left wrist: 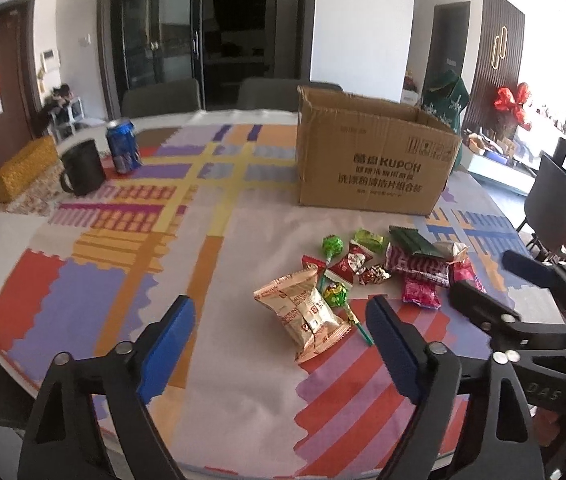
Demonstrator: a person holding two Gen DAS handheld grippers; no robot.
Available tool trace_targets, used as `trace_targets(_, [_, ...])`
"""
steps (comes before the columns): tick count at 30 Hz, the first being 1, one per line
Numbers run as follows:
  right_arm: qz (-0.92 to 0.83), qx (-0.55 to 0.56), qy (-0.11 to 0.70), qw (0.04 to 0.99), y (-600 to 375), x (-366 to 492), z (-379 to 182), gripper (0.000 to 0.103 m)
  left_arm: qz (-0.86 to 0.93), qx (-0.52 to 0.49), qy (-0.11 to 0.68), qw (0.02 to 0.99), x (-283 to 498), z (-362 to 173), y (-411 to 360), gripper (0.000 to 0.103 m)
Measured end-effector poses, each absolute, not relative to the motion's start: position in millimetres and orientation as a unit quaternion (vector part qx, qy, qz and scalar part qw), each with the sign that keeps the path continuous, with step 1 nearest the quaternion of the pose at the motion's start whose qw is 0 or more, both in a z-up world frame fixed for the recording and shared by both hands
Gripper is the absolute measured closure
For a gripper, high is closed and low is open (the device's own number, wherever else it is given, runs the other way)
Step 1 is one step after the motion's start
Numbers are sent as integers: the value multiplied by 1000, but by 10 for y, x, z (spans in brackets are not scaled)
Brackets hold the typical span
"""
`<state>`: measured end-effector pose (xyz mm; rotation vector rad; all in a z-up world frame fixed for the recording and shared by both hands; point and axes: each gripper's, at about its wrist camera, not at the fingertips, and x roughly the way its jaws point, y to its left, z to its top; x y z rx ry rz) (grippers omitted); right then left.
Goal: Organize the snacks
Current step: 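Reach the left tool to the tan biscuit bag and close on it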
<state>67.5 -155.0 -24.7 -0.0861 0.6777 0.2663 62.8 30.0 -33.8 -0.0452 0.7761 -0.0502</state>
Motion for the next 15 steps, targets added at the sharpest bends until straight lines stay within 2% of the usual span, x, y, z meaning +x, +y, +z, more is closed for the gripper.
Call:
trace_targets(5, [167,-30,366,915,-1446,940,-454,29,-39,-36,406,912,846,-511,359,25])
trace_targets(15, [217,-23,418,882,-1196,1287,-816,45,-103,-64,447,886,1163,-860,448,34])
